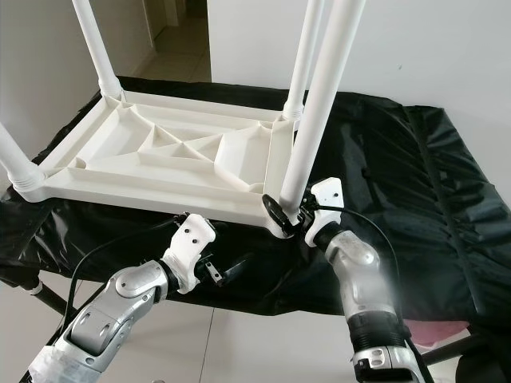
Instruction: Building children table
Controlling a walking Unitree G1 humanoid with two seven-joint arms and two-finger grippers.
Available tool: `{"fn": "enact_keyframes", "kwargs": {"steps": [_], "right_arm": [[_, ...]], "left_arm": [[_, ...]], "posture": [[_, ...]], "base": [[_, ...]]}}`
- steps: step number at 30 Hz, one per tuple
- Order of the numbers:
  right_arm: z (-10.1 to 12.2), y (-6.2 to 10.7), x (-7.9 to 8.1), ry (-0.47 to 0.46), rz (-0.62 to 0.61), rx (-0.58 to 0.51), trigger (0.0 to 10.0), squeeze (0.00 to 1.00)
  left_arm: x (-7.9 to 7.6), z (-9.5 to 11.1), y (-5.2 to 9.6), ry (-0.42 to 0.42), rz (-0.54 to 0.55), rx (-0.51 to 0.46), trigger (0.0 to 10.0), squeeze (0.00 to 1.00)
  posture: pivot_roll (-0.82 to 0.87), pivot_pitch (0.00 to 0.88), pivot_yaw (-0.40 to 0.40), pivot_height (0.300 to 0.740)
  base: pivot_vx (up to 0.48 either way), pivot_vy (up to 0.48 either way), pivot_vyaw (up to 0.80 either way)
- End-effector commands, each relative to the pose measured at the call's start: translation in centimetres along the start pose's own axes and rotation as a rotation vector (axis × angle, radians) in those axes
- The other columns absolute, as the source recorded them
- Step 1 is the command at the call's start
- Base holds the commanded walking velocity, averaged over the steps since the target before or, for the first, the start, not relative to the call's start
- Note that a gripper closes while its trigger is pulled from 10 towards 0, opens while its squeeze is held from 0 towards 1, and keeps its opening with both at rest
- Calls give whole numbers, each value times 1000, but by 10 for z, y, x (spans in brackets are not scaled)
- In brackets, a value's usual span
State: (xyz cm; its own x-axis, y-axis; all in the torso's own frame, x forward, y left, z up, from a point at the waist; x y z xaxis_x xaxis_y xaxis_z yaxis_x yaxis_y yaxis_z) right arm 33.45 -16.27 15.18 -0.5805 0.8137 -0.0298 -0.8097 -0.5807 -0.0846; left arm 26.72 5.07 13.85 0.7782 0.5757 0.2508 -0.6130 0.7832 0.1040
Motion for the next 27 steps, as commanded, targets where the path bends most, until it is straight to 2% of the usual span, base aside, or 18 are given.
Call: {"fn": "enact_keyframes", "kwargs": {"steps": [1,2,4,5,7,8,18,19,20,22,23,24,27], "right_arm": [[-4,-2,2,19,34,25,9137,0],[-5,-2,1,22,42,36,4980,0],[-6,-3,1,30,49,45,4784,0],[-8,-3,1,32,55,54,1569,0],[-9,-3,1,33,59,58,1569,0],[-10,-3,1,28,65,62,0,0],[-15,0,-3,-2,45,73,0,0],[-16,1,-4,-26,24,72,10000,0],[-16,1,-4,-64,4,66,10000,0],[-16,0,-5,-79,-23,65,10000,0],[-16,0,-5,-79,-23,65,10000,0],[-15,-3,-5,-71,-84,72,10000,0],[-13,-6,-2,-64,-153,62,10000,0]], "left_arm": [[-6,1,-1,-7,-59,-6,10000,0],[-6,1,-1,-10,-58,-6,10000,0],[-6,1,-1,-15,-55,-6,10000,0],[-6,1,-1,-19,-54,-6,10000,0],[-6,2,-1,-21,-53,-6,10000,0],[-7,2,-1,-21,-53,-6,10000,0],[-9,1,-1,-27,-60,-4,10000,0],[-9,1,-1,-28,-62,-4,10000,0],[-10,1,-1,-28,-63,-3,10000,0],[-10,1,-1,-28,-64,-2,10000,0],[-10,1,-1,-28,-64,-2,10000,0],[-11,0,-1,-29,-67,-1,10000,0],[-12,0,-1,-30,-71,0,10000,0]], "posture": [[-7,59,-17,740],[-7,59,-17,740],[-5,56,-18,740],[-5,56,-18,740],[-5,56,-18,740],[-4,52,-18,740],[-9,52,-15,740],[-10,54,-14,740],[-10,54,-14,740],[-12,56,-13,740],[-12,56,-13,740],[-14,55,-10,740],[-15,56,-11,740]], "base": [[0,0,0],[0,0,0],[0,0,0],[0,0,0],[0,0,0],[0,0,0],[0,0,0],[0,0,0],[0,0,0],[0,0,0],[0,0,0],[0,0,0],[0,0,0]]}}
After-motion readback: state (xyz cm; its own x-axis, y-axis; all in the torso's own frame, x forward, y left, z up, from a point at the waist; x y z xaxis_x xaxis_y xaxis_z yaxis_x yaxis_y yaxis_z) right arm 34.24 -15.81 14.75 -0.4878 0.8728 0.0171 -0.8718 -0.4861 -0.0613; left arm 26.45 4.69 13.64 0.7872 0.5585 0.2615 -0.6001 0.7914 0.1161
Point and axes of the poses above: a point about 5 cm out from each wrist's last joint towards the gripper, its own y axis pointing back from the gripper into the wrist, its own z axis along the axis of the wrist's last joint, x = y × z, the point moved 1 cm from there along -y, pointing out of the wrist towards the gripper, and after that the axes turned 6 degrees about -y, right-handed, at the moved point
